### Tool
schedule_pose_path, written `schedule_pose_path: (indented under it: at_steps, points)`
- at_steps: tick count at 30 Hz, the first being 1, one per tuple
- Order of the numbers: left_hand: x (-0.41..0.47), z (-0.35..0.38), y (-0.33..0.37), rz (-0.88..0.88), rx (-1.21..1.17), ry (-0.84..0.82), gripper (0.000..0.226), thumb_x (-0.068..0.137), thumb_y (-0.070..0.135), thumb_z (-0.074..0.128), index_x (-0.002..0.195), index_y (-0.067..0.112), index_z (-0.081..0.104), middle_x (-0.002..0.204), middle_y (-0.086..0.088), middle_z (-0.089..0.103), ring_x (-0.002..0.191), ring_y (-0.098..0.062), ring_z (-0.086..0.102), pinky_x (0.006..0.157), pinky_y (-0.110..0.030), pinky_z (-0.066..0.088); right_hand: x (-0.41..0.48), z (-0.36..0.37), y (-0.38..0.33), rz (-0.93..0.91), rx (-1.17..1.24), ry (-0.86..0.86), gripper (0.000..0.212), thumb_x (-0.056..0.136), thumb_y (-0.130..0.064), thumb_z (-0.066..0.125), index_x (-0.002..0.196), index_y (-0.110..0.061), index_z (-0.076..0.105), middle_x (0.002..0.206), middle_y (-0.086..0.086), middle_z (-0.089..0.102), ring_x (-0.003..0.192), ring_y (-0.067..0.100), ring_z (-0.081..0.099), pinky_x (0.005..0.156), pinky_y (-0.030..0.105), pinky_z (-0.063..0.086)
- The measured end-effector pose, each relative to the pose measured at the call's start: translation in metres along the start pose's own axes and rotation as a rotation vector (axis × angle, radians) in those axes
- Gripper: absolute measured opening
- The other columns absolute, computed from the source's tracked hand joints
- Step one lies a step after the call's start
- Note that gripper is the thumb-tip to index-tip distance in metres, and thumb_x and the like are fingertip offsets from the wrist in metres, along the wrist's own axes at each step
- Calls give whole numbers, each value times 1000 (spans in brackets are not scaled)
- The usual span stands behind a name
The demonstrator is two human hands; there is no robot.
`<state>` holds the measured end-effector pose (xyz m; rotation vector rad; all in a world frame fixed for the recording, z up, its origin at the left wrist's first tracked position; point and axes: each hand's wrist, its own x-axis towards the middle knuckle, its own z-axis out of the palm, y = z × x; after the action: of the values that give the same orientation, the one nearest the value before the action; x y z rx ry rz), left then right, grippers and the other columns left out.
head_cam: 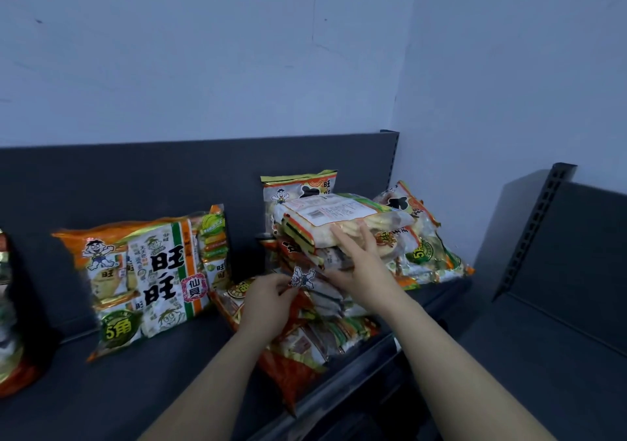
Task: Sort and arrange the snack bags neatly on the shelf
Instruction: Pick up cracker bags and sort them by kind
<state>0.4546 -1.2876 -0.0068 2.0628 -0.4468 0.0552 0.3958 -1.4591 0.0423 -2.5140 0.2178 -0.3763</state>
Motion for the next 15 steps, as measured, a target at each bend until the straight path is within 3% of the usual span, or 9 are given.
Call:
schedule_pose_path:
  at_steps: [4, 6, 11, 15]
  points:
    - [0, -19, 5, 2, -201, 82, 16, 95, 17, 60, 99, 19, 76, 91, 9, 74, 85, -8, 69, 78, -31, 57, 8, -9, -11, 46, 19, 40, 73, 88, -38, 68, 146, -50, 26, 162, 3, -10, 112, 24, 56, 99, 35, 41]
    - [1, -34, 8, -2, -280, 161, 17, 96, 17, 59, 99, 22, 75, 90, 9, 74, 84, -9, 69, 76, -30, 57, 14, -12, -13, 51, 18, 71, 73, 87, -39, 69, 146, -47, 27, 162, 7, -1, 99, 15, 56, 100, 33, 41]
    - [5, -65, 14, -46, -450, 318, 15, 97, 14, 56, 106, 22, 66, 97, 12, 67, 90, -1, 62, 76, -16, 48, 26, -7, -12, 99, 6, 56, 83, 83, -43, 72, 150, -40, 24, 160, 9, 7, 126, 26, 49, 107, 36, 35]
    - [1, -82, 10, -47, -475, 421, 24, 101, 17, 50, 121, 14, 62, 111, 3, 64, 104, -12, 58, 90, -26, 46, 30, 6, -6, 146, -15, 35, 78, 87, -35, 68, 151, -36, 23, 158, 14, 9, 126, 33, 49, 106, 35, 37]
